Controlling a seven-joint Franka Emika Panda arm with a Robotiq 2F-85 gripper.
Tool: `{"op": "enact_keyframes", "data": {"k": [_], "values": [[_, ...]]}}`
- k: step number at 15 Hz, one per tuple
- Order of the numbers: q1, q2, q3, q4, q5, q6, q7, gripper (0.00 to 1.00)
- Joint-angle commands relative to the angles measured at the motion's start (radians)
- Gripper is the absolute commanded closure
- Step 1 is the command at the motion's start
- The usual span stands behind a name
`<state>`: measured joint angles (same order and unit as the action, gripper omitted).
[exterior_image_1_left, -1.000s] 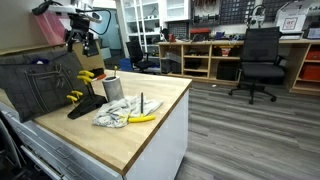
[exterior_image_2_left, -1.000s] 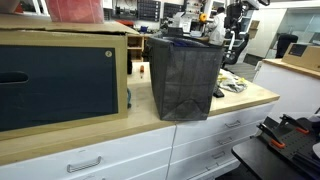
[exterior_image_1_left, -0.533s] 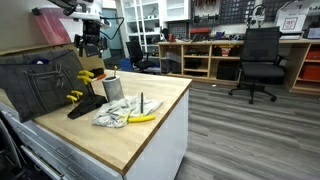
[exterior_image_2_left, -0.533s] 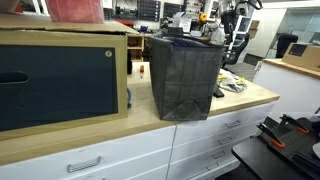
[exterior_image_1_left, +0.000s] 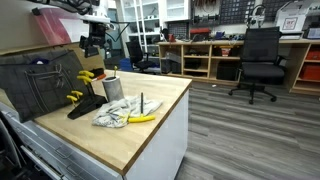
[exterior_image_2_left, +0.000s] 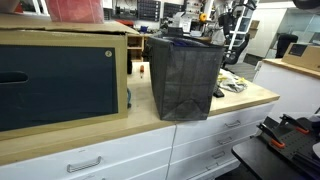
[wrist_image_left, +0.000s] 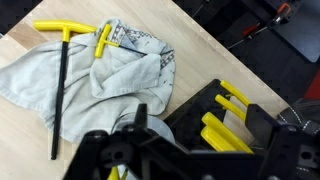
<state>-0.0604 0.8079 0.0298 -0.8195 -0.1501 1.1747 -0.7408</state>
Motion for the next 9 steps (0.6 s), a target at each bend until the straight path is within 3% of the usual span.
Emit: {"op": "enact_keyframes", "data": {"k": [1,9], "values": [[0.004,0.004,-0.001,-0.001,-0.009,0.005,-0.009,0.0],[0.001,0.007,0.005,-0.025,-0.002,0.198,-0.004,0.0]]}}
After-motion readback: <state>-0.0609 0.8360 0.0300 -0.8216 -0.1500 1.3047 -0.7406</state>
